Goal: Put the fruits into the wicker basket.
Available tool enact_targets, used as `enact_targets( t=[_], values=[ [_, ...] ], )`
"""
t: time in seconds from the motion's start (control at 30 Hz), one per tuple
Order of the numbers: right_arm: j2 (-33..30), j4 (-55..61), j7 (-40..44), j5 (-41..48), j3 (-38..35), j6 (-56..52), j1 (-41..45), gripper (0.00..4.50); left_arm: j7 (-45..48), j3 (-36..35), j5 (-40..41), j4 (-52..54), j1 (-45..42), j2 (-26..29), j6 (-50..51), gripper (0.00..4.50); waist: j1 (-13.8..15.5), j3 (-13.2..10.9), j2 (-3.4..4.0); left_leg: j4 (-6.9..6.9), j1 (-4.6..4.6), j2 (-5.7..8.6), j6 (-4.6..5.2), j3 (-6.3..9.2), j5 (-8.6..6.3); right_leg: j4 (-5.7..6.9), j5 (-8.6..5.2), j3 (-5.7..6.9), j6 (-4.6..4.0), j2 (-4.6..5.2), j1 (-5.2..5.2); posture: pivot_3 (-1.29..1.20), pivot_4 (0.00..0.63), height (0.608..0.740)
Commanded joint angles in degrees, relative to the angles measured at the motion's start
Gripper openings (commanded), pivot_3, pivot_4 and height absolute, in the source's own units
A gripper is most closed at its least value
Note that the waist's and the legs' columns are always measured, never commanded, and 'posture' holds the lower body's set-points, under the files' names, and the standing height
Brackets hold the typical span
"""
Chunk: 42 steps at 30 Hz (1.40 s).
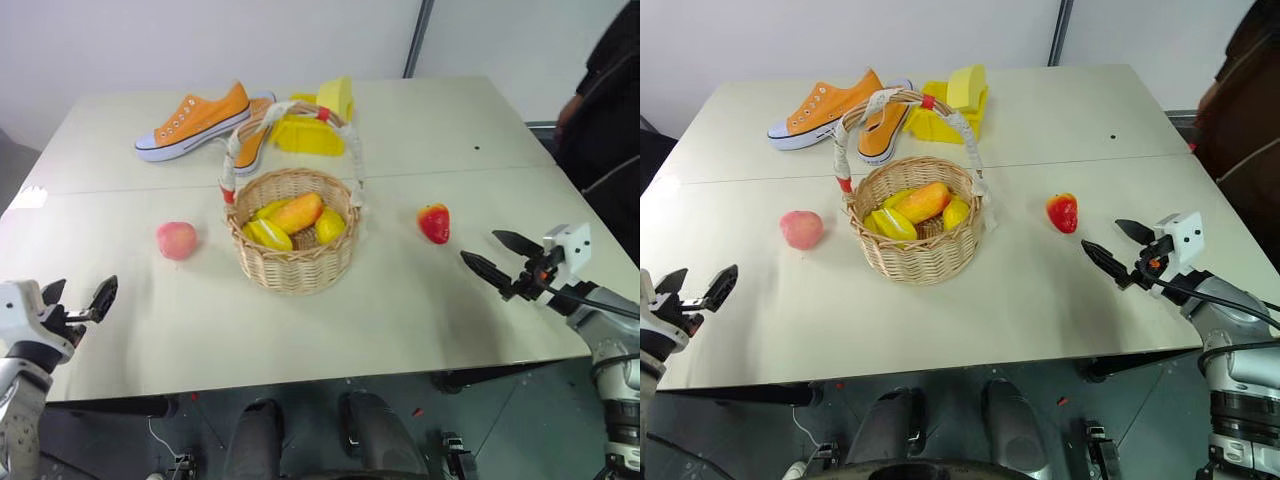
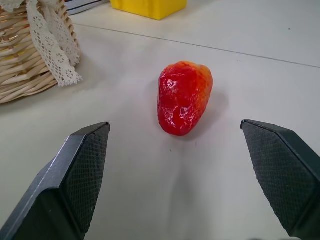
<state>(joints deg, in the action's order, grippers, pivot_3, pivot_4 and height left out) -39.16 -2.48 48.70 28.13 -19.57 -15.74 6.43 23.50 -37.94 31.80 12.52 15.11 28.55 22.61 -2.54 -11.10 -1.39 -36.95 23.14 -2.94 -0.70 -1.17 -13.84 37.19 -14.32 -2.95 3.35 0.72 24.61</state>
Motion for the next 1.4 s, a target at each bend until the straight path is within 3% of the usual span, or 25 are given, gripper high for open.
enact_targets(
  t=[0.03, 0.37, 0.63, 0.87, 1.1, 1.37, 1.4],
  values=[
    [0.38, 0.05, -0.25, -0.4, 0.02, 1.1, 1.25, 4.37, -0.7, -1.61, 0.39, 2.61, 0.44, -0.18, -0.73, 4.5, 0.06, 0.0, 0.0, 0.0, 0.0, 0.0, 0.0, 0.0, 0.0, 0.0, 0.0, 0.0, 0.0, 0.0, 0.01, 0.0, 0.15, 0.74],
    [0.27, 4.82, 1.26, 0.71, 2.11, -0.51, 2.91, 4.37, -0.23, 2.12, 0.58, 4.56, -2.72, 1.37, 1.07, 4.5, 0.09, 0.0, -0.01, -0.01, 0.03, 0.03, 0.0, -0.01, 0.0, -0.01, 0.0, 0.0, 0.0, 0.03, 0.0, 0.0, 0.15, 0.74],
    [-5.21, 23.76, 5.1, 9.96, 5.6, -12.9, 5.18, 4.37, 5.06, 6.81, 3.57, 6.31, -10.94, 11.27, 9.51, 4.5, 0.12, 0.0, 0.02, -0.01, 0.02, 0.0, 0.0, 0.02, 0.0, 0.04, 0.01, 0.01, 0.0, -0.02, 0.03, 0.0, 0.15, 0.74],
    [-5.5, 36.59, 3.45, 14.39, 12.64, -19.81, 8.47, 4.37, 5.16, 17.38, -3.38, -3.29, -24.95, 17.22, 13.75, 4.5, 0.29, -0.02, -0.02, 0.01, 0.06, -0.01, 0.0, 0.06, 0.0, 0.03, 0.01, 0.05, 0.01, -0.06, 0.06, 0.0, 0.15, 0.74],
    [-4.19, 39.75, 2.01, 14.31, 16.06, -20.03, 9.09, 4.37, 5.05, 24.02, -6.81, -9.35, -34.42, 16.88, 18.69, 4.5, 0.17, -0.02, -0.04, -0.04, 0.18, 0.04, 0.0, 0.01, 0.0, -0.07, 0.02, 0.04, 0.07, 0.03, 0.08, 0.0, 0.15, 0.74],
    [-3.72, 39.11, 2.19, 12.61, 16.73, -17.44, 8.5, 4.37, 5.71, 26.5, -8.06, -10.34, -36.07, 16.49, 22.45, 4.5, 0.2, -0.03, -0.05, -0.02, 0.18, 0.0, 0.02, 0.05, -0.01, 0.07, 0.08, 0.05, 0.19, -0.04, 0.16, 0.0, 0.15, 0.74],
    [-3.59, 38.82, 2.09, 12.26, 16.99, -17.14, 8.76, 4.45, 5.84, 26.79, -8.42, -10.55, -36.09, 16.54, 22.57, 4.25, 0.2, -0.03, -0.05, -0.03, 0.18, 0.0, 0.01, 0.05, -0.01, 0.06, 0.07, 0.05, 0.16, -0.04, 0.16, 0.0, 0.15, 0.74]
  ],
)
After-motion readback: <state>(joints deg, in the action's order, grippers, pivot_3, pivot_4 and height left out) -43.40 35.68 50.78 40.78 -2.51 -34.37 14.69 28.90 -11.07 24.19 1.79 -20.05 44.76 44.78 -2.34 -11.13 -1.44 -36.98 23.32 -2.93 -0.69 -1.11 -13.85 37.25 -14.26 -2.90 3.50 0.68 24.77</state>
